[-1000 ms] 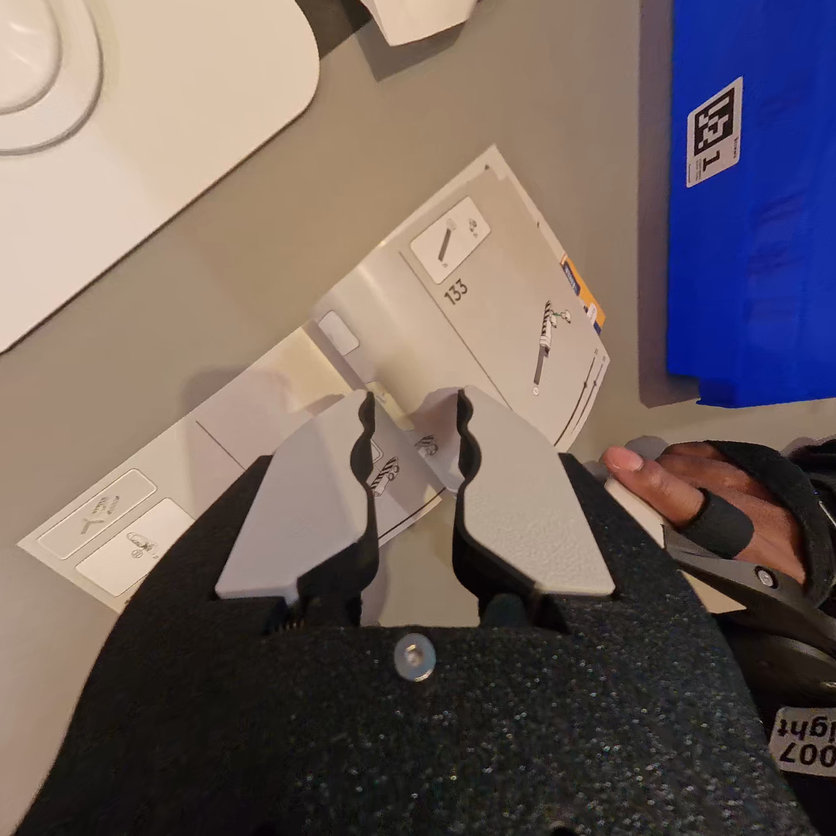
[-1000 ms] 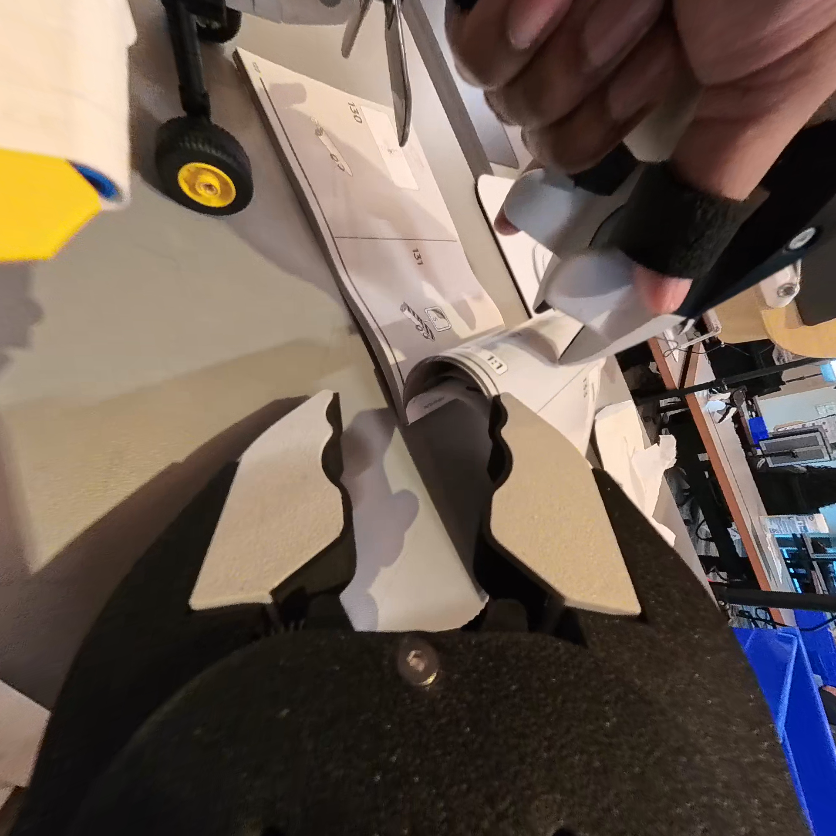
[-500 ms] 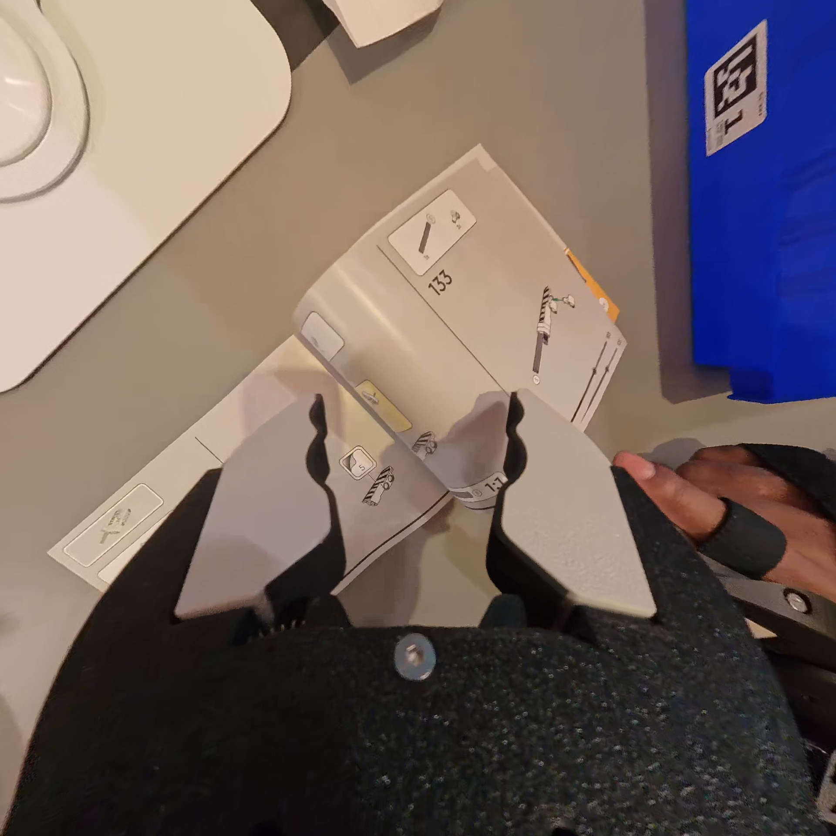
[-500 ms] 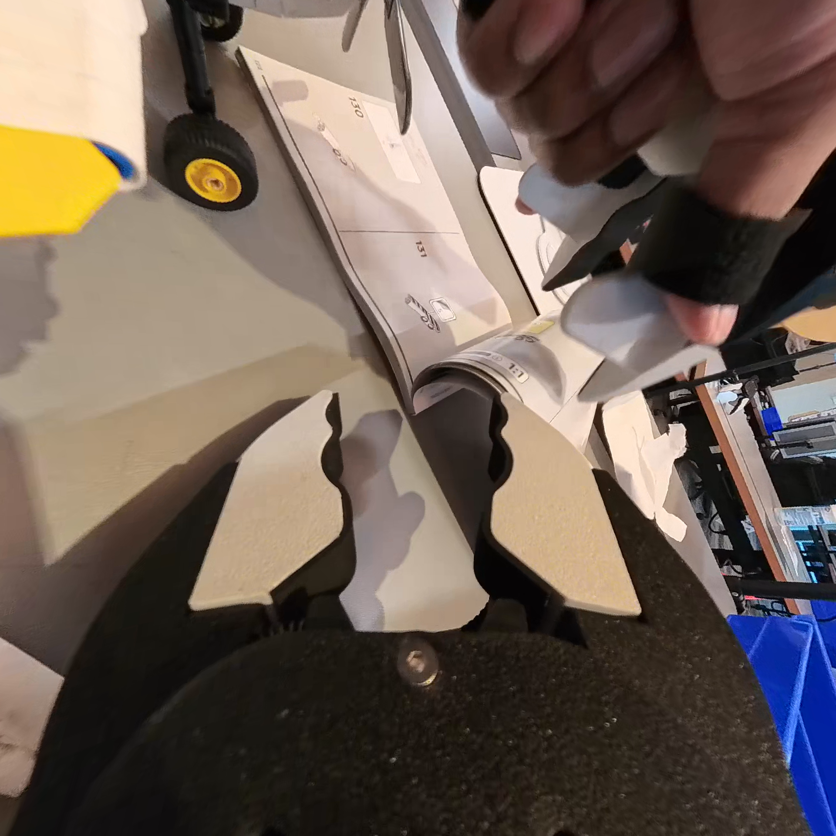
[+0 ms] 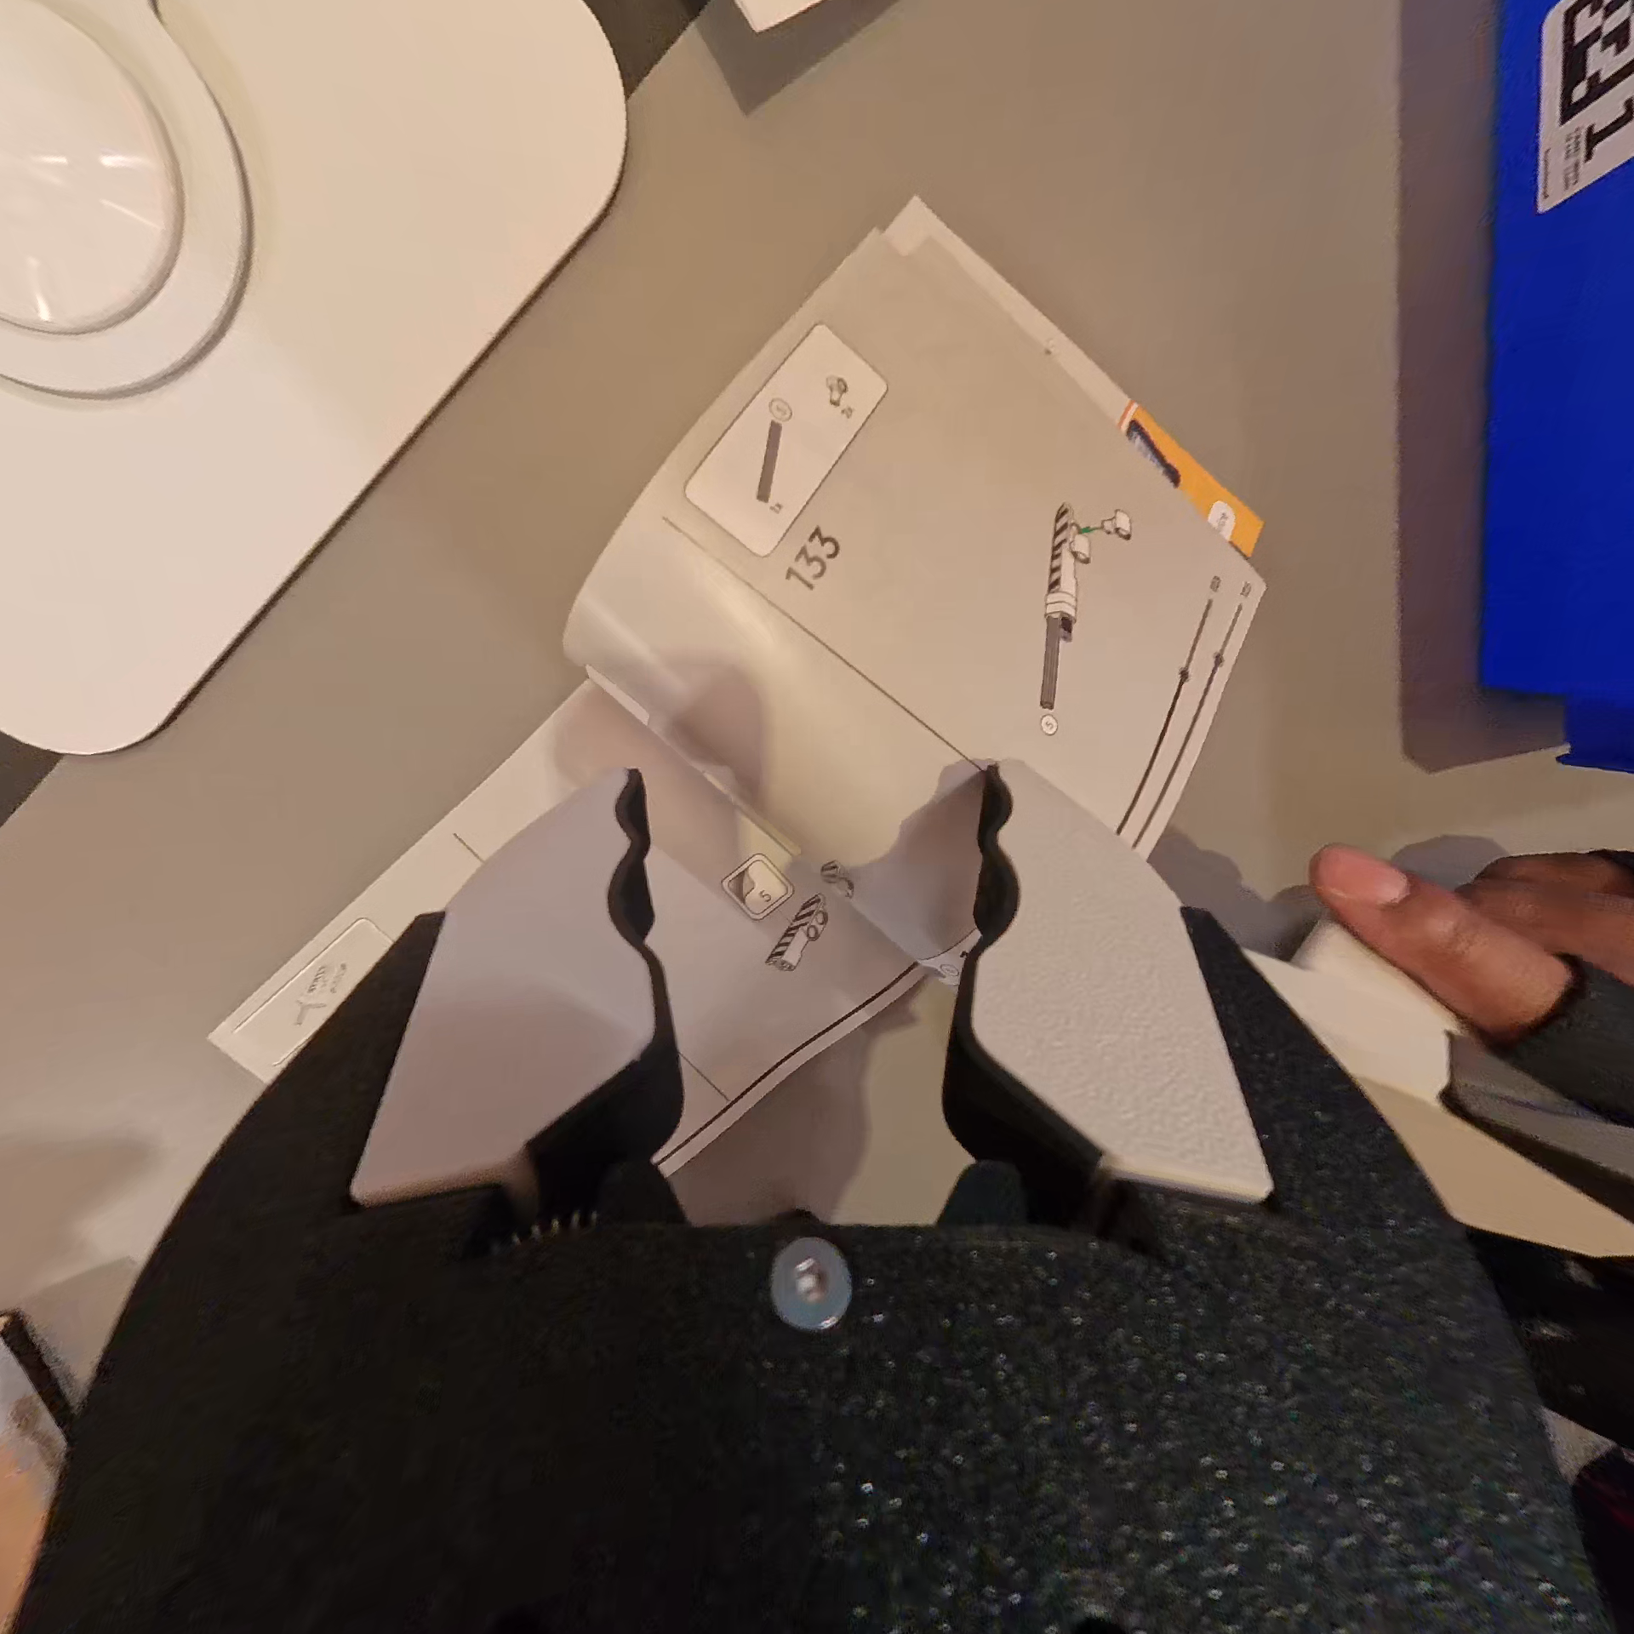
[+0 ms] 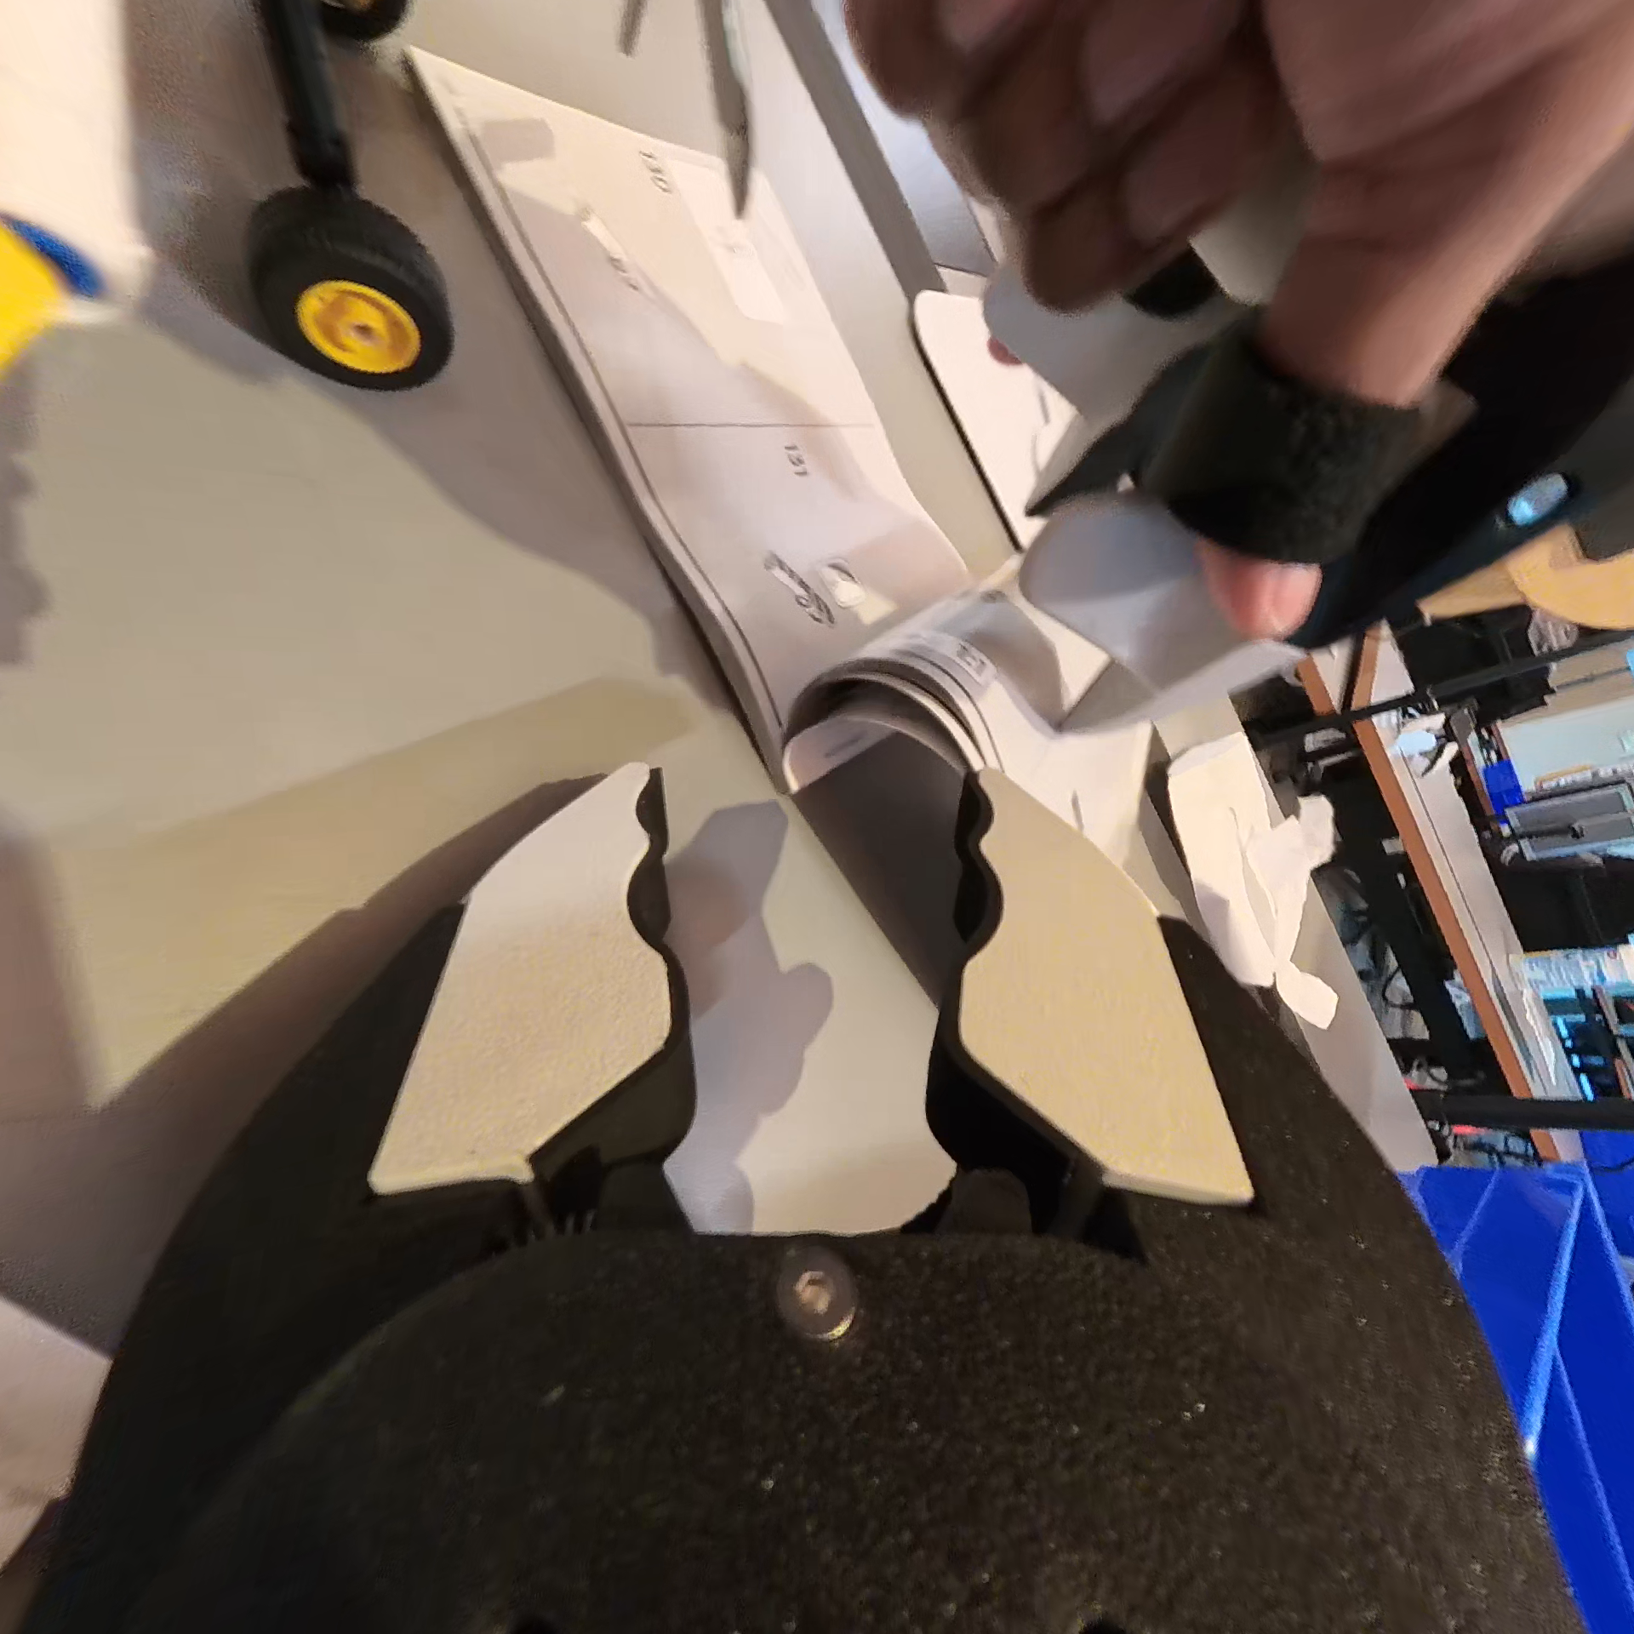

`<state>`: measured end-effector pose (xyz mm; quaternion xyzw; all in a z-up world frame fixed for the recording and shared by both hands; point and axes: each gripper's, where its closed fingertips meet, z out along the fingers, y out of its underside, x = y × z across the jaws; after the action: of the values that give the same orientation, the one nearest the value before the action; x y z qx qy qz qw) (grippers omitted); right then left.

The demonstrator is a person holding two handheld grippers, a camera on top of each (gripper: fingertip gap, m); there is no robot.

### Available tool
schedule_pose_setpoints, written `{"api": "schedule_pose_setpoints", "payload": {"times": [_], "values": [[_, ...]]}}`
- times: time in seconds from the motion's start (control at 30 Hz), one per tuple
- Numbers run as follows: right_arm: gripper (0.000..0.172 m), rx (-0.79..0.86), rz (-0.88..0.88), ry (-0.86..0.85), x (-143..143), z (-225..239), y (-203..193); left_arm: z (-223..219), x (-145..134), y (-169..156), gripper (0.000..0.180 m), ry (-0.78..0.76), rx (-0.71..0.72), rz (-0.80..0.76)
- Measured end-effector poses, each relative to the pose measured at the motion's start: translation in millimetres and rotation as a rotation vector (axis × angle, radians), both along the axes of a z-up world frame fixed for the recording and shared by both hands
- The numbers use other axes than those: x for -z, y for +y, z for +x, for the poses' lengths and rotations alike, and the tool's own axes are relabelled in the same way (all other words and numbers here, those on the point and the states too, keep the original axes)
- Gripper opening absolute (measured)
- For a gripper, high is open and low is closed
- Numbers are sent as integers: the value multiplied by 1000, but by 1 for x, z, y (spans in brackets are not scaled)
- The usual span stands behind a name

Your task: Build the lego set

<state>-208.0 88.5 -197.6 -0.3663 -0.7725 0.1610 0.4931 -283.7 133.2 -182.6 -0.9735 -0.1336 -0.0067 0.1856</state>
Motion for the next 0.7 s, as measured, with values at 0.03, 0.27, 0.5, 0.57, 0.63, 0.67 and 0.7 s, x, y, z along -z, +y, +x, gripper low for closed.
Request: {"api": "schedule_pose_setpoints", "payload": {"times": [0.03,0.27,0.5,0.57,0.63,0.67,0.7], "values": [[63,8,-4,8,-2,0,2,-2,0,-1,72,6,-2,-1],[65,12,27,113,-19,0,3,-12,-3,-7,69,37,-12,-6],[66,33,8,152,-25,-3,9,-23,-1,-16,67,83,-5,-38],[69,65,-10,189,-30,-6,16,-25,0,-17,67,87,-6,-43],[68,76,-65,224,-37,-7,19,-25,2,-18,67,82,-5,-44],[66,78,-81,215,-36,-7,20,-25,2,-18,67,80,-3,-44],[66,84,-87,189,-31,-8,22,-25,3,-18,67,79,-1,-44]]}}
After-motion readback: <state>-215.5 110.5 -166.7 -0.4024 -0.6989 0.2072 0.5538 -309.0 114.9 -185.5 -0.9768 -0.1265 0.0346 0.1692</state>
